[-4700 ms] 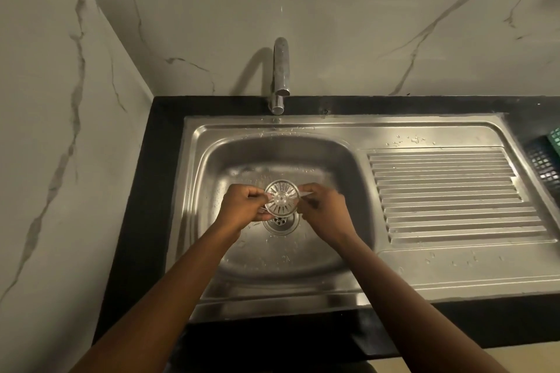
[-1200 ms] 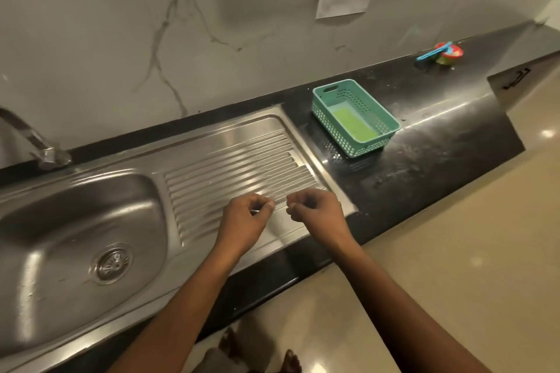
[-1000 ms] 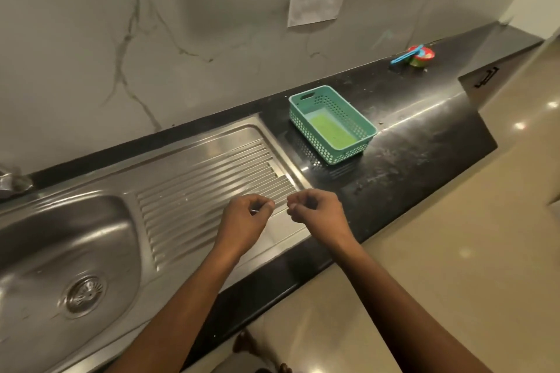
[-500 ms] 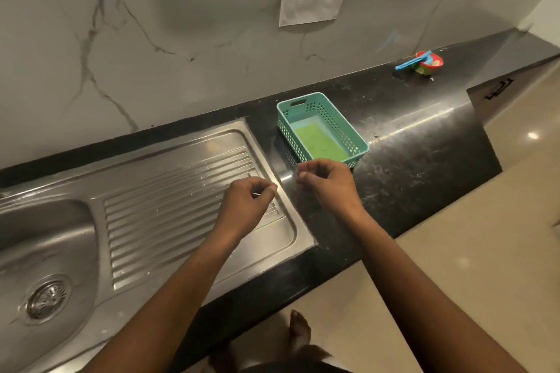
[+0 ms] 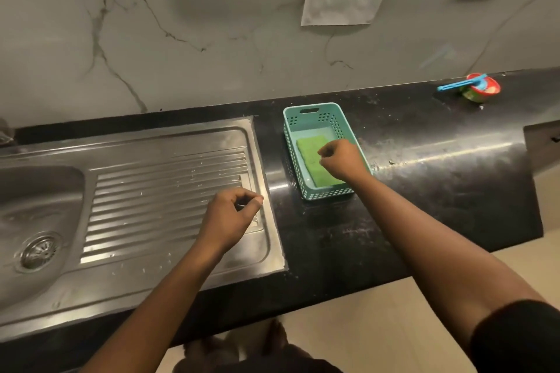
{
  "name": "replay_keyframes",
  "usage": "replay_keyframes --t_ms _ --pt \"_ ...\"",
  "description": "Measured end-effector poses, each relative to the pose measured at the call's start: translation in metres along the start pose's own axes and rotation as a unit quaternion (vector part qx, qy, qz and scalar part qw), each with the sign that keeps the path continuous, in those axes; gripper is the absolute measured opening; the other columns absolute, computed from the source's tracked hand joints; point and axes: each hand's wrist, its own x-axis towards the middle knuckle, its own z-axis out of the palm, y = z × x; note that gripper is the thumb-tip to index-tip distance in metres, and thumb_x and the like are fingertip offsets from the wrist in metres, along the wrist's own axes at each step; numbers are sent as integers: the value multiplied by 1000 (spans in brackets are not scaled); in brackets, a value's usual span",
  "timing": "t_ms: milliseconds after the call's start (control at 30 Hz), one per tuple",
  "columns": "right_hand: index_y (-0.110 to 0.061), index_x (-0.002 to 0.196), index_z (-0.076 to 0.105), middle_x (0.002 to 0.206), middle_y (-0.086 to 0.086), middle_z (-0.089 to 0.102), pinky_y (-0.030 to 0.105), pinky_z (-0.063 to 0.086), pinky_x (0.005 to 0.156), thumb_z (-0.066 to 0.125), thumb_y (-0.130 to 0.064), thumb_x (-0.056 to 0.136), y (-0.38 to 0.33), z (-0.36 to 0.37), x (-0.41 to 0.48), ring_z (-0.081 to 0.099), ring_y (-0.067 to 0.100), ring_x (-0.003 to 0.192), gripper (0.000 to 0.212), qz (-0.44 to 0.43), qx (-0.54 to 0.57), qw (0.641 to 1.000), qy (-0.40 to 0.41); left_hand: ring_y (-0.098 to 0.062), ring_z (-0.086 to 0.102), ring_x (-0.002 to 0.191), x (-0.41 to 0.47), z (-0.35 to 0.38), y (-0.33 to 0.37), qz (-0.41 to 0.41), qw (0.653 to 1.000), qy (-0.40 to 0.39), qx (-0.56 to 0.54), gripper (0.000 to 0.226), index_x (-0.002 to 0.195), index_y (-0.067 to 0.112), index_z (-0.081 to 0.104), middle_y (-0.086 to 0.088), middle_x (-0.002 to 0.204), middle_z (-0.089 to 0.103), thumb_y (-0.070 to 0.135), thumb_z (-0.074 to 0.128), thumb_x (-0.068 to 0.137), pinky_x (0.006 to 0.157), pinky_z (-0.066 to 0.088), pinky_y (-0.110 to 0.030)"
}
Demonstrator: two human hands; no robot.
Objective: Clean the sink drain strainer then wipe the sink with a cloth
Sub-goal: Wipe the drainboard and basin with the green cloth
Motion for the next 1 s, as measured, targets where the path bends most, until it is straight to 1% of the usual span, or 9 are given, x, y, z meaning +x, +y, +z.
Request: replay_keyframes --t_ms 100,233,467,633,733,800,867,933,1000 --pt "-7 110 78 111 11 78 33 56 91 75 -10 86 -2 8 15 72 27 105 24 -1 -45 999 -29 -22 75 94 0 4 -1 -11 1000 5 -1 15 104 14 82 -2 97 79 25 73 98 90 62 -55" --pt "-9 111 73 107 9 72 40 59 92 88 -30 79 -4 22 20 70 29 99 41 7 -102 991 -82 -20 75 94 1 4 1 -15 1000 15 3 15 104 16 82 -1 97 79 25 72 99 90 63 -52" --pt "-7 97 70 100 15 72 47 61 85 69 -12 87 -4 31 29 70 35 92 12 -38 -176 982 -61 -17 74 95 0 -1 -3 -24 999 20 5 17 107 16 82 0 101 79 27 71 99 89 64 -45" --pt "-11 77 71 73 7 72 38 59 61 63 -24 87 -9 6 30 67 25 62 18 -18 -90 996 4 -13 74 92 2 -13 -13 -29 999 31 -2 15 106 20 81 5 96 79 28 71 99 86 63 -36" --pt "-12 76 68 71 5 62 32 45 62 58 -26 83 -25 -21 31 56 24 67 19 34 59 995 72 -13 75 91 5 -24 -21 -43 998 40 -14 12 103 24 82 7 94 79 29 72 98 85 64 -37" --pt "-12 82 64 80 8 59 34 44 67 58 -16 83 -42 -37 28 55 25 75 8 119 278 951 60 -13 75 92 7 -33 -28 -51 997 47 -17 11 102 24 82 7 95 80 29 73 98 87 64 -41" --pt "-12 86 65 80 7 62 36 50 70 56 -15 87 -57 -51 18 61 26 75 9 174 479 860 -39 -13 75 93 9 -44 -34 -57 997 54 -20 12 102 25 82 8 98 80 30 73 98 88 64 -43" --pt "-13 78 73 70 3 65 33 54 69 58 -23 90 -75 -61 4 65 23 67 22 155 566 796 -148 -13 75 95 9 -55 -41 -61 996 58 -23 12 103 26 82 8 100 80 31 73 98 90 64 -45" --pt "-13 94 79 78 3 70 32 57 71 67 -32 88 -94 -58 -11 69 21 73 23 119 597 761 -226 -14 75 96 10 -68 -48 -66 996 62 -28 13 104 25 82 7 101 81 31 73 98 92 63 -47"
